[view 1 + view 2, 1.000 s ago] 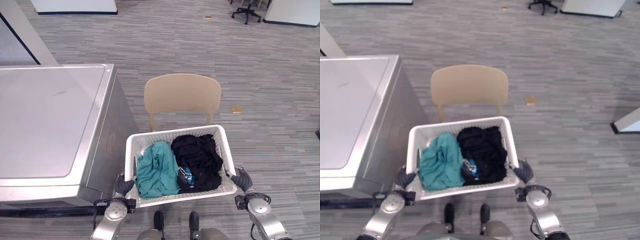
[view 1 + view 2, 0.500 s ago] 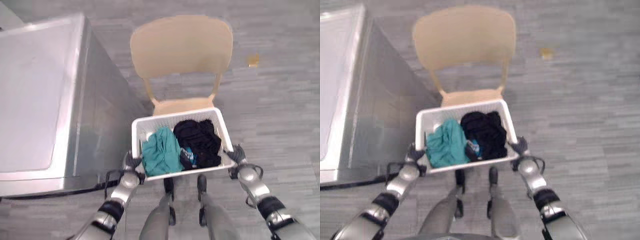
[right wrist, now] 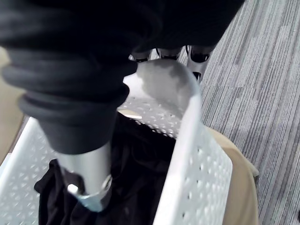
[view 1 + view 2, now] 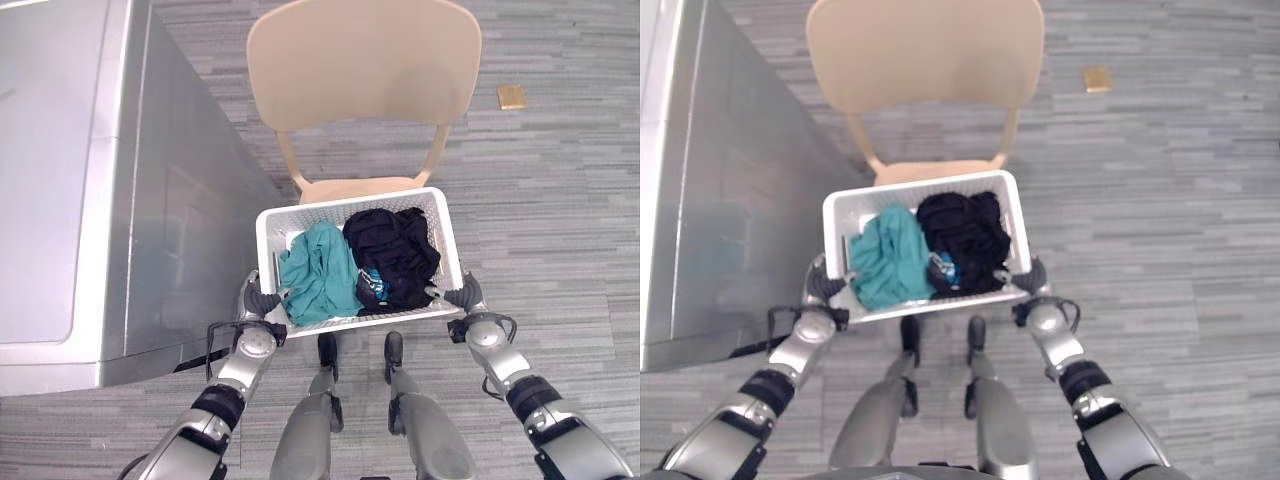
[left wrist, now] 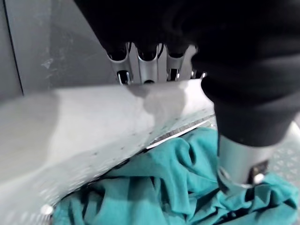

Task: Grab the laundry basket,head to the washer,open it,put in the laundry and shut it.

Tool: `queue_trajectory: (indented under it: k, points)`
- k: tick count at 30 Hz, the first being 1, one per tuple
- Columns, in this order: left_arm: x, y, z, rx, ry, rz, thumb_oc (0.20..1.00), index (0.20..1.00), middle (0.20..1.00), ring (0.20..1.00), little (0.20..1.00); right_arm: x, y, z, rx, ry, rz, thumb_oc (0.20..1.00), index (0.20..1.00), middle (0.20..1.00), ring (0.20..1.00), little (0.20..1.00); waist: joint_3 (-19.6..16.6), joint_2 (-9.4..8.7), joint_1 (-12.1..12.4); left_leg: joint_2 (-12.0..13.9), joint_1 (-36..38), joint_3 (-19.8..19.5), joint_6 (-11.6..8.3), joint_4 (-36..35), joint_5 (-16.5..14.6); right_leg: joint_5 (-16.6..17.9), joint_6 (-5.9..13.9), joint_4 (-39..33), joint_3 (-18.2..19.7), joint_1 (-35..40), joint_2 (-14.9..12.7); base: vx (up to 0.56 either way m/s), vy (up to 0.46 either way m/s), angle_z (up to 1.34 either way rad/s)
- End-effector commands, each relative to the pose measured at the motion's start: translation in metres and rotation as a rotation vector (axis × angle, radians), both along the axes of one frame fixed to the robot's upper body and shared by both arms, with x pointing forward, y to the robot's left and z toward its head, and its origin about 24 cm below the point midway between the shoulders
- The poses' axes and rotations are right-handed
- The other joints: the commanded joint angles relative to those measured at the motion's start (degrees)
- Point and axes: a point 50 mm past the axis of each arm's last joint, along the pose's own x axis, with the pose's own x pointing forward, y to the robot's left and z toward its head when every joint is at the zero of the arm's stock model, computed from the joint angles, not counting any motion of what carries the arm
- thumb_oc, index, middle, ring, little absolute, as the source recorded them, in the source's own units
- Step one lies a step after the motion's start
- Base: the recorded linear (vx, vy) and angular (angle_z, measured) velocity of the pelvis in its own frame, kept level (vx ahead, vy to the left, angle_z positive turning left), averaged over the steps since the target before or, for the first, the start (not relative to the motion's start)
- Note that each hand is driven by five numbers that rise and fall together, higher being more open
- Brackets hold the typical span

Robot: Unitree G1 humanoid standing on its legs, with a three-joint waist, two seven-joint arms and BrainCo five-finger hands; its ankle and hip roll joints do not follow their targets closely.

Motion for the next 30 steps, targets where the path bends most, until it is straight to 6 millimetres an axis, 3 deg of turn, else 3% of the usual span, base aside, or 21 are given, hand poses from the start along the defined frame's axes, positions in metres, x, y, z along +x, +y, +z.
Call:
queue_trajectory:
  k: [1, 2, 3, 5, 7, 9, 10, 11, 13, 15, 17, 19, 23, 26, 28, 29, 30]
  points:
    - [0.009, -0.028, 0.018, -0.073, -0.126, -0.106, 1.000, 1.000, 1.000, 1.000, 1.000, -0.007, 0.013, 0.004, 0.065, -0.060, 0.049, 1.000, 1.000, 1.000, 1.000, 1.000, -5.6, -0.88, -0.1, 0.3, 0.4, -0.3, -2.33, -0.3, -5.3, -10.8, 3.24, 3.0, -1.4, -2.4, -1.0, 0.07, -0.035, 0.00]
    - [0.000, -0.020, 0.017, -0.096, -0.133, -0.084, 1.000, 1.000, 1.000, 1.000, 1.000, -0.017, -0.002, 0.002, 0.094, -0.062, 0.000, 1.000, 1.000, 1.000, 1.000, 1.000, -6.2, -0.98, -0.2, 0.3, 1.6, -0.3, -2.19, -0.3, -5.6, -11.3, 3.11, 3.1, -1.6, -1.2, -0.8, 0.05, -0.030, 0.01]
    - [0.000, -0.020, 0.017, -0.096, -0.133, -0.084, 1.000, 1.000, 1.000, 1.000, 1.000, -0.017, -0.002, 0.002, 0.094, -0.062, 0.000, 1.000, 1.000, 1.000, 1.000, 1.000, -6.3, -0.99, -0.2, 0.3, 1.3, -0.3, -2.18, -0.3, -5.5, -11.2, 3.10, 3.0, -1.6, -1.4, -0.8, 0.07, -0.030, 0.02]
    - [-0.012, -0.006, 0.016, -0.114, -0.143, -0.055, 1.000, 1.000, 1.000, 1.000, 1.000, -0.028, -0.021, -0.002, 0.107, -0.057, -0.057, 1.000, 1.000, 1.000, 1.000, 1.000, -6.8, -0.91, -0.2, 0.3, 2.8, -0.2, -2.07, -0.3, -5.9, -11.9, 2.96, 3.3, -1.7, 0.2, -0.5, 0.08, -0.021, 0.02]
    - [-0.032, 0.015, 0.012, -0.096, -0.126, -0.032, 1.000, 1.000, 1.000, 1.000, 1.000, -0.045, -0.046, -0.004, 0.104, -0.051, -0.108, 1.000, 1.000, 1.000, 1.000, 1.000, -7.2, -0.77, -0.1, 0.3, 5.2, -0.4, -1.90, -0.3, -6.7, -13.1, 2.84, 3.7, -2.1, 2.6, -0.5, 0.07, -0.028, -0.01]
    - [-0.038, 0.021, 0.009, -0.086, -0.111, -0.027, 1.000, 1.000, 1.000, 1.000, 1.000, -0.050, -0.052, -0.005, 0.097, -0.043, -0.112, 1.000, 1.000, 1.000, 1.000, 1.000, -7.4, -0.71, -0.1, 0.3, 5.5, -0.4, -1.83, -0.3, -6.8, -13.3, 2.78, 3.7, -2.3, 3.0, -0.6, 0.04, -0.030, -0.03]
    - [-0.060, 0.034, -0.005, -0.081, -0.032, -0.008, 1.000, 1.000, 1.000, 1.000, 1.000, -0.066, -0.068, -0.014, 0.056, 0.012, -0.117, 1.000, 1.000, 1.000, 1.000, 1.000, -7.6, -0.65, 0.2, 0.4, 7.5, -0.5, -1.74, -0.3, -7.2, -14.1, 2.67, 4.1, -2.6, 5.1, -0.6, 0.05, -0.052, 0.00]
    - [-0.067, 0.037, -0.012, -0.089, 0.002, 0.001, 1.000, 1.000, 1.000, 1.000, 1.000, -0.071, -0.071, -0.018, 0.045, 0.036, -0.114, 1.000, 1.000, 1.000, 1.000, 1.000, -7.7, -0.64, 0.3, 0.4, 8.1, -0.5, -1.75, -0.3, -7.3, -14.4, 2.63, 4.1, -2.8, 5.7, -0.6, 0.04, -0.060, 0.03]
    - [-0.076, 0.039, -0.020, -0.098, 0.041, 0.005, 1.000, 1.000, 1.000, 1.000, 1.000, -0.077, -0.073, -0.025, 0.028, 0.076, -0.105, 1.000, 1.000, 1.000, 1.000, 1.000, -7.8, -0.60, 0.4, 0.5, 8.8, -0.6, -1.74, -0.3, -7.4, -14.8, 2.56, 4.3, -3.0, 6.5, -0.6, 0.01, -0.030, 0.07]
    - [-0.100, 0.040, -0.044, -0.117, 0.171, 0.017, 1.000, 1.000, 1.000, 1.000, 1.000, -0.093, -0.073, -0.044, -0.019, 0.189, -0.067, 1.000, 1.000, 1.000, 1.000, 1.000, -8.0, -0.60, 0.9, 0.6, 10.2, -0.7, -1.78, 0.1, -7.8, -15.6, 2.43, 4.4, -3.3, 8.4, -0.6, 0.00, -0.050, 0.15]
    - [-0.108, 0.040, -0.053, -0.121, 0.215, 0.022, 1.000, 1.000, 1.000, 1.000, 1.000, -0.097, -0.070, -0.052, -0.034, 0.229, -0.050, 1.000, 1.000, 1.000, 1.000, 1.000, -7.8, -0.63, 1.1, 0.6, 10.6, -1.0, -1.82, 0.5, -7.9, -15.9, 2.35, 4.5, -3.4, 9.2, -0.5, -0.01, -0.039, 0.19]
    - [-0.126, 0.041, -0.074, -0.135, 0.328, 0.062, 1.000, 1.000, 1.000, 1.000, 1.000, -0.110, -0.064, -0.072, -0.037, 0.328, -0.039, 1.000, 1.000, 1.000, 1.000, 1.000, -7.1, -0.87, 1.7, 0.7, 9.9, -1.9, -2.17, 4.2, -8.6, -16.4, 1.80, 4.3, -3.9, 10.5, -0.5, -0.05, -0.049, 0.14]
    - [-0.134, 0.043, -0.086, -0.140, 0.390, 0.110, 1.000, 1.000, 1.000, 1.000, 1.000, -0.116, -0.058, -0.085, -0.021, 0.390, -0.046, 1.000, 1.000, 1.000, 1.000, 1.000, -5.7, -1.10, 2.3, 0.3, 6.0, -2.8, -2.85, 10.0, -9.3, -16.2, 1.35, 4.2, -5.3, 10.3, -1.4, -0.11, -0.037, 0.27]
    - [-0.137, 0.043, -0.096, -0.143, 0.437, 0.149, 1.000, 1.000, 1.000, 1.000, 1.000, -0.115, -0.051, -0.092, -0.038, 0.432, -0.022, 1.000, 1.000, 1.000, 1.000, 1.000, -5.0, -1.24, 3.1, 0.3, 4.9, -2.4, -3.10, 13.2, -11.9, -15.3, 1.36, 4.3, -6.9, 9.2, -3.1, -0.16, 0.047, 0.59]
    - [-0.137, 0.041, -0.099, -0.146, 0.448, 0.162, 1.000, 1.000, 1.000, 1.000, 1.000, -0.113, -0.045, -0.094, -0.042, 0.437, -0.003, 1.000, 1.000, 1.000, 1.000, 1.000, -5.3, -1.57, 2.9, 1.4, 6.1, -2.5, -3.07, 14.2, -13.6, -14.3, 1.60, 4.1, -8.2, 8.6, -4.6, -0.13, 0.152, 0.87]
    - [-0.132, 0.036, -0.101, -0.160, 0.439, 0.188, 1.000, 1.000, 1.000, 1.000, 1.000, -0.109, -0.042, -0.093, -0.031, 0.426, -0.003, 1.000, 1.000, 1.000, 1.000, 1.000, -6.2, -1.89, 1.8, 6.1, 9.6, -1.5, -3.87, 13.9, -14.2, -13.6, 2.34, 3.7, -10.7, 8.2, -6.8, -0.13, 0.440, 1.10]
    - [-0.128, 0.032, -0.101, -0.162, 0.433, 0.193, 1.000, 1.000, 1.000, 1.000, 1.000, -0.112, -0.044, -0.096, -0.016, 0.438, -0.035, 1.000, 1.000, 1.000, 1.000, 1.000, -7.8, -1.05, 0.3, 10.4, 13.0, 2.5, -5.24, 10.2, -12.5, -12.7, 3.67, 3.2, -14.3, 8.3, -9.1, -0.10, 0.412, 1.18]
